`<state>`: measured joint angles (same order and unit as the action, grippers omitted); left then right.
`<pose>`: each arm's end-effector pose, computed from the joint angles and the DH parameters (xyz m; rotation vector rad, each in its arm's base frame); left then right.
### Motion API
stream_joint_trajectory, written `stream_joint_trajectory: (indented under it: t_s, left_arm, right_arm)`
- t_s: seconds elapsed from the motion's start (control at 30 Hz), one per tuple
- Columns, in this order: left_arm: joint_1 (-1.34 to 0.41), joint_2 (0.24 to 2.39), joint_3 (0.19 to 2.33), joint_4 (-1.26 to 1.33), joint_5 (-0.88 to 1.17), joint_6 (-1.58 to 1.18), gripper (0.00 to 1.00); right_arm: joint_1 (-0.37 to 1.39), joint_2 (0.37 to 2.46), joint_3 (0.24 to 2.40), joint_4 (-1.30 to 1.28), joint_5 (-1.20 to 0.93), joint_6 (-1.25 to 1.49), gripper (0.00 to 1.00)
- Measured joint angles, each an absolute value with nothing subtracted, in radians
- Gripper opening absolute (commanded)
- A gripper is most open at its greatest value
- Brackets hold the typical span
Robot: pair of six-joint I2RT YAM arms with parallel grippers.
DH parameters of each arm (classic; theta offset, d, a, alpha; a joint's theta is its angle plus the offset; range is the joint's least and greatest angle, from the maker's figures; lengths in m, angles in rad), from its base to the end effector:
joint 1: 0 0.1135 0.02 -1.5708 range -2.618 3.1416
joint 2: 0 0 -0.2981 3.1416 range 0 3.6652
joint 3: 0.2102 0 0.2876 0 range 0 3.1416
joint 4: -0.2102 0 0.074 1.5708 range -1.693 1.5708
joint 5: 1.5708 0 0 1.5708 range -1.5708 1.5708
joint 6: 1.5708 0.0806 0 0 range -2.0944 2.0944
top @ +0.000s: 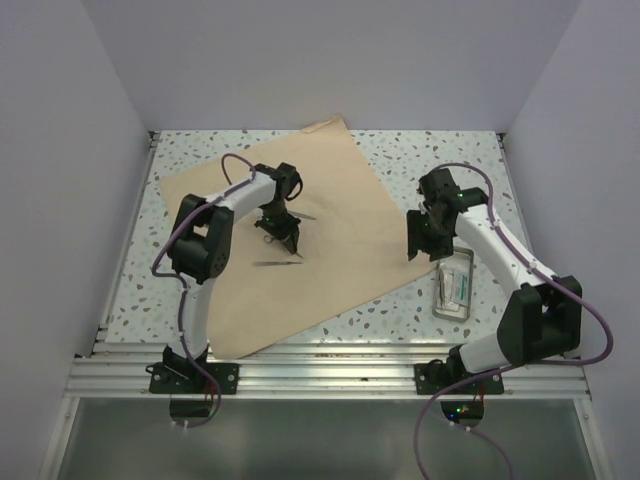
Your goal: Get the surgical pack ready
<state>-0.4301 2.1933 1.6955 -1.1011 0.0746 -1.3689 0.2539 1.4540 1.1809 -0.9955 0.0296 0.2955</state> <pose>0.4204 -0.1995 0.1198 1.3881 -2.7332 0.0374 0.3087 0.0776 0.2439 0.0655 2.8410 0.0769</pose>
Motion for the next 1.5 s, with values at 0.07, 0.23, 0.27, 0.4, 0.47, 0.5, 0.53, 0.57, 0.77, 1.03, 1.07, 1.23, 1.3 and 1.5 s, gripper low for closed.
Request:
stream_joint_trajectory:
  t_s: [0.07, 0.23, 0.27, 0.4, 0.47, 0.5, 0.53, 0.57, 0.77, 1.03, 1.07, 1.23, 1.3, 1.5]
  left_arm:
    - [-0.438, 2.15, 1.641, -1.064, 0.08, -1.347, 0.0]
    - [-0.474, 2.0, 1.509, -0.985, 0.122, -1.287, 0.0]
    - [-0.483, 1.974, 1.492, -0.971, 0.131, -1.269, 0.0]
    - [-0.508, 1.908, 1.465, -0.936, 0.155, -1.189, 0.0]
    - [-0.514, 1.889, 1.46, -0.921, 0.164, -1.148, 0.0]
    - [-0.517, 1.882, 1.458, -0.916, 0.169, -1.126, 0.0]
    - [-0.519, 1.877, 1.456, -0.91, 0.174, -1.103, 0.0]
    - [-0.521, 1.872, 1.453, -0.902, 0.179, -1.081, 0.0]
    - [-0.558, 1.832, 1.409, -0.862, 0.225, -0.99, 0.0]
    - [-0.586, 1.799, 1.388, -0.841, 0.279, -0.926, 0.0]
    - [-0.586, 1.792, 1.385, -0.842, 0.283, -0.922, 0.0]
    - [-0.585, 1.766, 1.38, -0.826, 0.292, -0.905, 0.0]
    - [-0.585, 1.763, 1.379, -0.823, 0.296, -0.9, 0.0]
    - [-0.585, 1.76, 1.376, -0.82, 0.307, -0.892, 0.0]
  right_arm:
    - [0.258, 1.461, 1.206, -0.993, 0.012, 0.298, 0.56]
    - [0.264, 1.489, 1.22, -0.94, -0.111, 0.336, 0.56]
    - [0.266, 1.497, 1.217, -0.916, -0.154, 0.354, 0.56]
    - [0.277, 1.532, 1.179, -0.781, -0.313, 0.447, 0.57]
    - [0.29, 1.566, 1.157, -0.704, -0.399, 0.506, 0.58]
    - [0.298, 1.586, 1.147, -0.659, -0.44, 0.539, 0.61]
    - [0.307, 1.608, 1.142, -0.618, -0.477, 0.573, 0.62]
    - [0.318, 1.634, 1.14, -0.577, -0.516, 0.607, 0.63]
    - [0.392, 1.789, 1.18, -0.404, -0.638, 0.752, 0.65]
    - [0.489, 1.866, 1.257, -0.305, -0.67, 0.831, 0.63]
    - [0.493, 1.869, 1.258, -0.298, -0.671, 0.836, 0.62]
    - [0.513, 1.902, 1.262, -0.284, -0.672, 0.855, 0.57]
    - [0.522, 1.919, 1.265, -0.282, -0.672, 0.859, 0.52]
    - [0.538, 1.948, 1.293, -0.284, -0.672, 0.872, 0.11]
